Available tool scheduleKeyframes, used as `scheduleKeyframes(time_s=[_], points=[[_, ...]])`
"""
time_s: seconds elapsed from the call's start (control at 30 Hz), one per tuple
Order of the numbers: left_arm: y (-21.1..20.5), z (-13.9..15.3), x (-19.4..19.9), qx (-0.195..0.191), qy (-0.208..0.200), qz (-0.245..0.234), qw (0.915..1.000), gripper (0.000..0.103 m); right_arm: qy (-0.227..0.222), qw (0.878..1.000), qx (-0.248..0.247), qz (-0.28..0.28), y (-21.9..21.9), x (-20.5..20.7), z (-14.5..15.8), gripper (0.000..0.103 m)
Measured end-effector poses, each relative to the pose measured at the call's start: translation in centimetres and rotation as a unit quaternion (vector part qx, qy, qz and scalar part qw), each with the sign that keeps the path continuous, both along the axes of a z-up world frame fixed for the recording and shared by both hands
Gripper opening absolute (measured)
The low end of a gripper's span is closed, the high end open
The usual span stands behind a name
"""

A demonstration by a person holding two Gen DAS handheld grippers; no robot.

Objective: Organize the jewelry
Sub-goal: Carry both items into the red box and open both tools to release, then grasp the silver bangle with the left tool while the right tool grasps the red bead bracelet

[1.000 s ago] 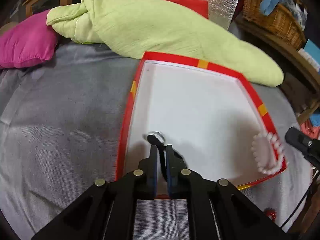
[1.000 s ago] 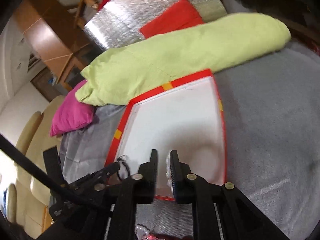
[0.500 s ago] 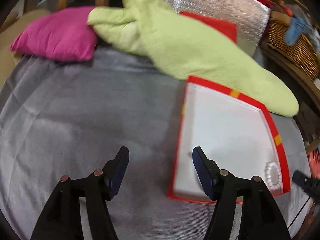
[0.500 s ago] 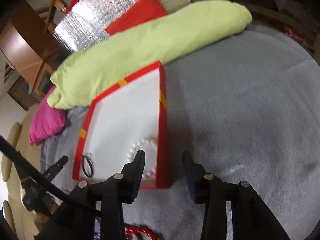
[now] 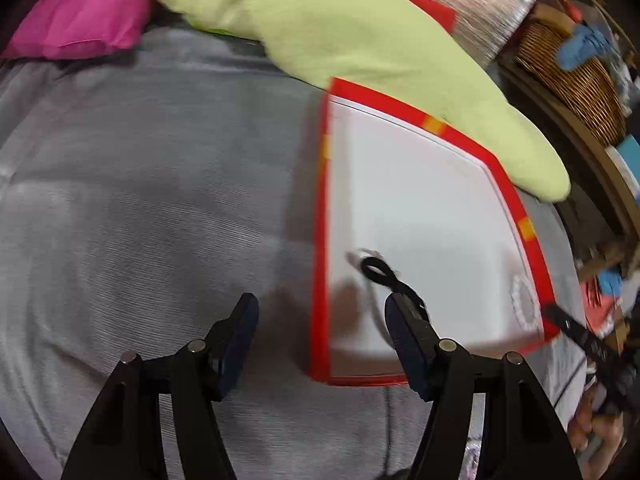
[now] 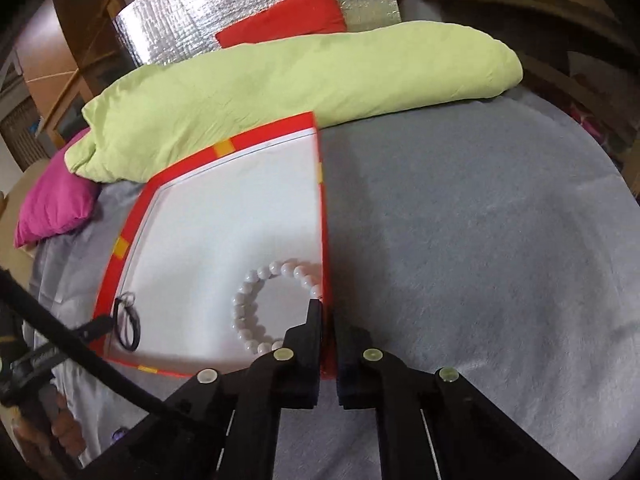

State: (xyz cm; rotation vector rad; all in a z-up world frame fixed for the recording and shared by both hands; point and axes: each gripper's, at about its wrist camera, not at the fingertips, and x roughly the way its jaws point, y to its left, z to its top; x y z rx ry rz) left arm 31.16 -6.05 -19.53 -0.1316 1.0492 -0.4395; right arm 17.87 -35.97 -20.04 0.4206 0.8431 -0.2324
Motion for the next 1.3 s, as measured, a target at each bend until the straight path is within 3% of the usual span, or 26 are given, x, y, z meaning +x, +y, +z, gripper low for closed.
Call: scheduleKeyframes(time_s=[0.17, 0.27, 0.4, 0.63, 0.83, 1.2, 1.3], points=[[-1.0, 0.7, -0.6, 0.027, -0.015, -0.006, 0.9995, 0.067, 0.002, 0.999, 0.038, 0.005, -1.4, -0.3, 0.1, 0.01], [0.3, 1.9, -1.2, 0.01, -0.018, 0.004, 0.9998, 0.067, -0.005, 0.998, 0.053, 0.019, -1.6, -1.6, 1.1, 0.026], [2.4, 3.1, -3.6, -0.006, -0.024, -0.001, 0.9997, 0.067, -0.012, 0.997, 0.044, 0.059, -0.9, -4.1, 2.1, 0.027], [2.5, 3.4, -10.1, 0.045, -0.054, -0.071, 0.995, 0.067, 0.017, 0.988, 0.065, 0.137, 0.6, -8.1, 1.2, 0.027], [1.7, 2.8, -14.7, 0.064, -0.08, -0.119, 0.9875, 0.081, 0.03, 0.981, 0.033, 0.187, 2.7, -10.1, 0.8, 0.027], [-0.8, 0.2, -15.6, 0.094, -0.05, -0.164, 0.9807, 0.082, 0.078, 0.972, -0.008, 0.221, 6.1, -8.6, -1.8, 0.028], [-1.6, 0.1, -15.8, 0.118, -0.07, -0.176, 0.9748, 0.082, 0.069, 0.972, -0.032, 0.224, 6.6, -8.6, -1.8, 0.026]])
